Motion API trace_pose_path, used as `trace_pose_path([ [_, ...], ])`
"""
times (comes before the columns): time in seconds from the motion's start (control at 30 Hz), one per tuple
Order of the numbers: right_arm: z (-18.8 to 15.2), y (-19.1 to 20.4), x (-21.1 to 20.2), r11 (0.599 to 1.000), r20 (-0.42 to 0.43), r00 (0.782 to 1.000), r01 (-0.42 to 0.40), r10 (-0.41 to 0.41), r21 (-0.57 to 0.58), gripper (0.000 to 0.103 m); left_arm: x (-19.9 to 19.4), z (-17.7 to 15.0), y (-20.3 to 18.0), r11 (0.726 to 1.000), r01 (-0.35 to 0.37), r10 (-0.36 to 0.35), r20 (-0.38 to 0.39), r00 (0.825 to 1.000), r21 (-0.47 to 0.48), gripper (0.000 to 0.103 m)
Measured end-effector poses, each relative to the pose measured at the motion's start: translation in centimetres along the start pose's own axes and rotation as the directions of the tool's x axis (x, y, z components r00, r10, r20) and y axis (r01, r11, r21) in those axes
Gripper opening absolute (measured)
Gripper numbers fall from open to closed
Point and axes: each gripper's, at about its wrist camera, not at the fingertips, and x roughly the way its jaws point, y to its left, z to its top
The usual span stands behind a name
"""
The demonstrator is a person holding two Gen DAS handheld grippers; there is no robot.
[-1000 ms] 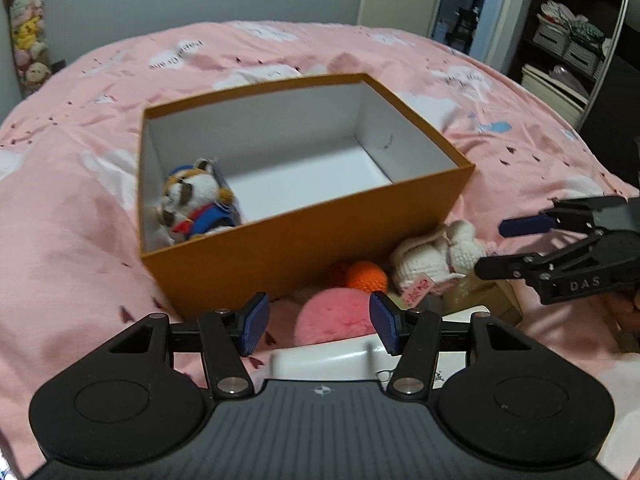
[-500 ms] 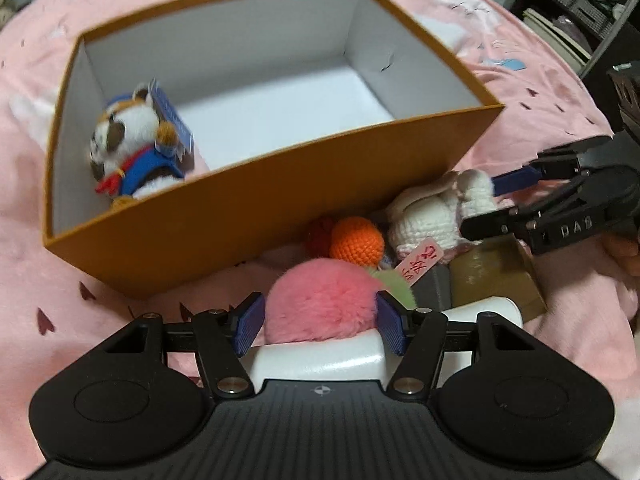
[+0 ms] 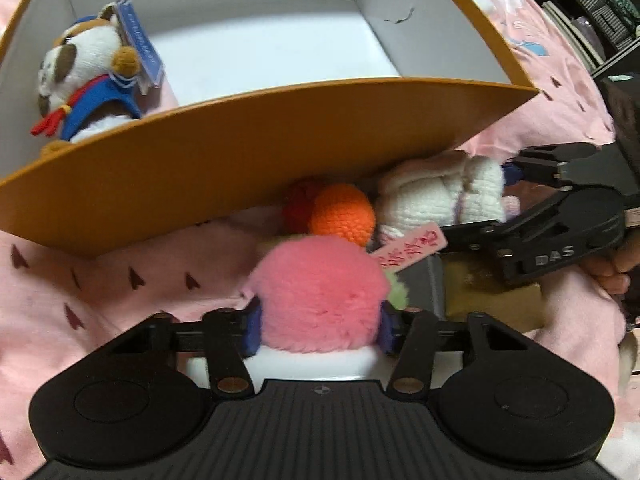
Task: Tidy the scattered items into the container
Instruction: 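Grasp the pink fluffy pompom with the left tool while the right tool grasps the white crocheted bunny, then lift the pompom and the bunny with both tools and carry them over the box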
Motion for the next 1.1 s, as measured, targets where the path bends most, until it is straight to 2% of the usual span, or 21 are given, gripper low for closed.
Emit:
trace_pose_path([
  [0.1, -0.4, 0.3, -0.2, 1.000, 0.020, 1.000, 0.008, -0.008, -0.011, 0.079, -0.3, -0.3, -0.3, 1.000, -0.003, 0.003, 0.021, 1.000, 0.007, 0.048],
  [0.2, -0.9, 0.6, -1.1, 1.000, 0.051, 0.999, 0.018, -0.018, -0.011, 0.067, -0.6, -0.7, -0.4, 1.000, -0.010, 0.010, 0.048, 0.999, 0.005, 0.047],
  [0.4, -2.0, 1.5, -3.5, 0.998, 0.126, 0.991, 0.056, -0.051, -0.039, 0.063, -2.7, -1.9, -0.4, 1.000, -0.021, 0.022, 0.141, 0.990, -0.010, 0.046],
  [0.6, -2.4, 2.3, -7.1, 0.998, 0.215, 0.976, 0.042, -0.031, -0.049, 0.063, -6.0, -2.8, 0.2, 1.000, 0.010, -0.002, 0.265, 0.964, -0.028, 0.046],
  [0.77, -2.4, 3.0, -9.5, 0.998, 0.276, 0.961, 0.039, -0.024, -0.048, 0.063, -8.4, -3.2, 0.0, 1.000, 0.013, -0.005, 0.338, 0.941, -0.023, 0.046],
  [0.93, -2.0, 3.2, -12.1, 0.999, 0.326, 0.945, -0.033, 0.038, -0.022, 0.063, -10.5, -3.5, -0.3, 1.000, -0.005, 0.010, 0.400, 0.916, -0.013, 0.046],
  [1.1, -1.0, 4.1, -14.0, 0.996, 0.393, 0.915, -0.084, 0.087, -0.025, 0.063, -12.8, -3.4, -0.1, 1.000, -0.017, 0.019, 0.452, 0.892, -0.008, 0.046],
])
